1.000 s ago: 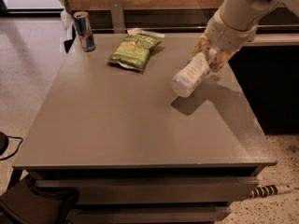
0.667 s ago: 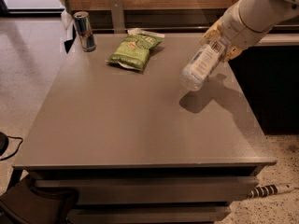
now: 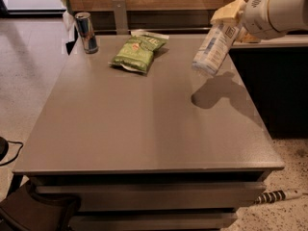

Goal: Place blue plastic bottle upright

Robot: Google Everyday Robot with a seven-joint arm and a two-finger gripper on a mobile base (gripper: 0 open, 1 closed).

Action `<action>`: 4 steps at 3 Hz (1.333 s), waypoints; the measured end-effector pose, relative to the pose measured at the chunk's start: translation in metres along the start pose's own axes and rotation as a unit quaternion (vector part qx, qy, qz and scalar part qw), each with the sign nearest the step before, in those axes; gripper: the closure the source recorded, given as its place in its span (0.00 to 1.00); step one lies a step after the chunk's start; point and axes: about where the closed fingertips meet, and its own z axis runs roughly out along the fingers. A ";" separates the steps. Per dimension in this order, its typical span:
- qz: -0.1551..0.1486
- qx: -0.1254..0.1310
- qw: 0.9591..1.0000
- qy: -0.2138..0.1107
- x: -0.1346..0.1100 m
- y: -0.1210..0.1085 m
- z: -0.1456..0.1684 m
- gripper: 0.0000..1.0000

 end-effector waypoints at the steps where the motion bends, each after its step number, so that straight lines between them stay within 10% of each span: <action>1: -0.029 -0.064 0.997 -0.009 -0.010 0.013 -0.002 1.00; 4: -0.203 -0.125 0.971 -0.019 -0.007 0.025 -0.002 1.00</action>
Offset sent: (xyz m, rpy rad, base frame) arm 0.0076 0.0096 0.0178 -0.2476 -0.3422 0.4488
